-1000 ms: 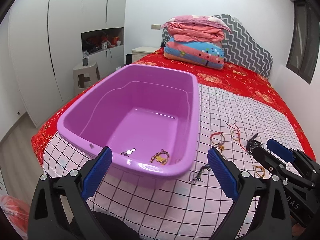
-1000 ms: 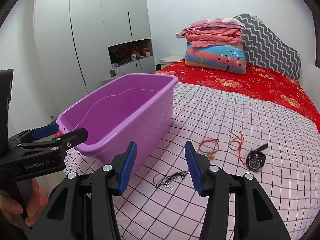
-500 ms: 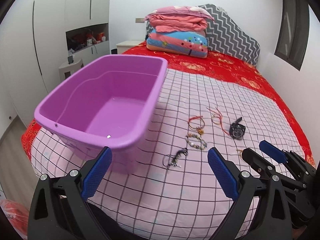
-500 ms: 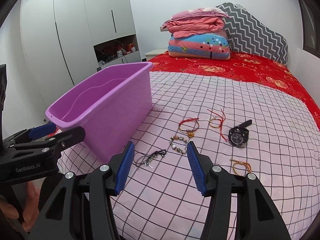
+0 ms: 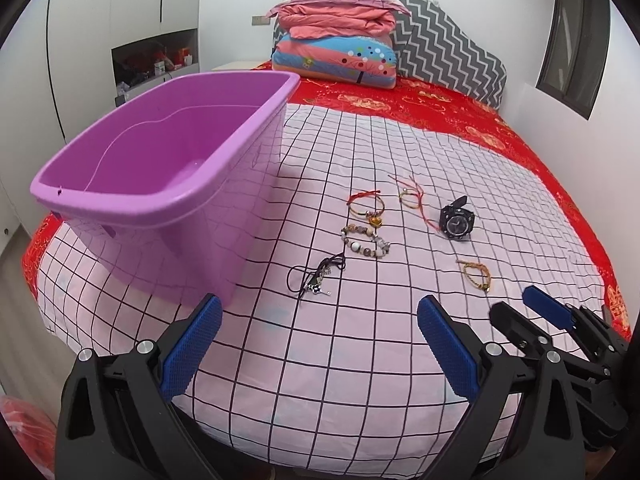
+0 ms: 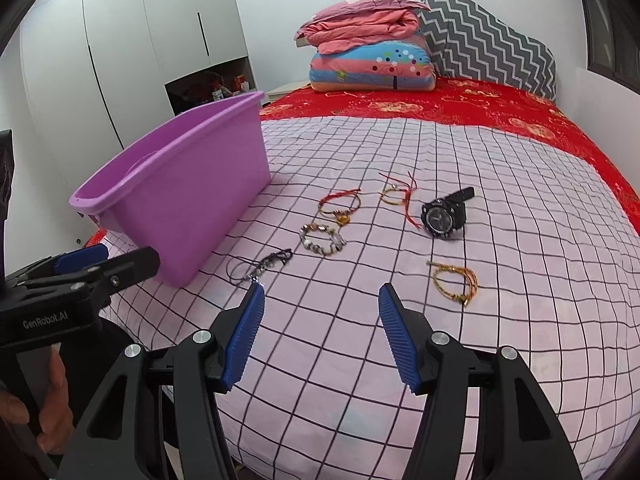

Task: Organize jewelry
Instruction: 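Lower right tool to gold braided bracelet while left tool lowers to black cord necklace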

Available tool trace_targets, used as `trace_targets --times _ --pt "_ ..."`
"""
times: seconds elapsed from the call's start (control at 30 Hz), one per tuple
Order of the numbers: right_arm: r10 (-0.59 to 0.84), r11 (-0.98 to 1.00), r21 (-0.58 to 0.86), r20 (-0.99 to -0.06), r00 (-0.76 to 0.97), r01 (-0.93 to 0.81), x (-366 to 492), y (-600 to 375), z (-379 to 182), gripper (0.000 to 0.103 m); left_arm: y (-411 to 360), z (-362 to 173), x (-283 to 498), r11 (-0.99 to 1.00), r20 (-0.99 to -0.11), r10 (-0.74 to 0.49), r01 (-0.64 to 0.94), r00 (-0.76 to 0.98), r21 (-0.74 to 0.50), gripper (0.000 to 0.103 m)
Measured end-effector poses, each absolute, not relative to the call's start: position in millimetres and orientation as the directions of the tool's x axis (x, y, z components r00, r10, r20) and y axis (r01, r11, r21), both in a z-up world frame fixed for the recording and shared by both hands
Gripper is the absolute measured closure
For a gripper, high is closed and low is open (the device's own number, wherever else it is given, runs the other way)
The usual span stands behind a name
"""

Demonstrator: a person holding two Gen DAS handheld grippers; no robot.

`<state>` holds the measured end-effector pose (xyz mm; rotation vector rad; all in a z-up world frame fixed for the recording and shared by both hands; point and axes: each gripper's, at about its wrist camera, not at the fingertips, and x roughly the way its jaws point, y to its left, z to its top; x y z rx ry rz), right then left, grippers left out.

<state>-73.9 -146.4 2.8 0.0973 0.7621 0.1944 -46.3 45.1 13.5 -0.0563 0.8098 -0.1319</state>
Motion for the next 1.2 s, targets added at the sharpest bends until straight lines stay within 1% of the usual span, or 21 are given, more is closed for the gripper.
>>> trace_targets --times 0.2,0.4,0.73,1.03,1.2 --pt "0.181 0.983 0.154 -0.699 0.692 -0.101 -74 -162 -18 0.046 46 -5 -39 0.99 -0.737 -0.143 0.083 0.661 -0.118 0.007" --pt "0.142 0.988 0.148 -0.714 0.686 -0.05 -67 -180 -33 0.046 33 -24 -28 0.989 -0.758 -0.149 0.106 0.635 -0.106 0.007" --pt "0.056 0.991 0.12 -0.759 0.648 0.055 -36 -218 -70 0.046 24 -60 5 0.99 -0.788 -0.139 0.1 0.599 -0.098 0.007" --pt "0.007 0.994 0.073 -0.781 0.624 0.081 -10 -231 -93 0.046 9 -88 30 0.99 -0.812 -0.135 0.112 0.568 -0.086 0.007" --pt "0.004 0.993 0.078 -0.786 0.618 0.093 6 -238 -102 0.046 2 -100 45 0.991 -0.817 -0.121 0.118 0.564 -0.065 0.007"
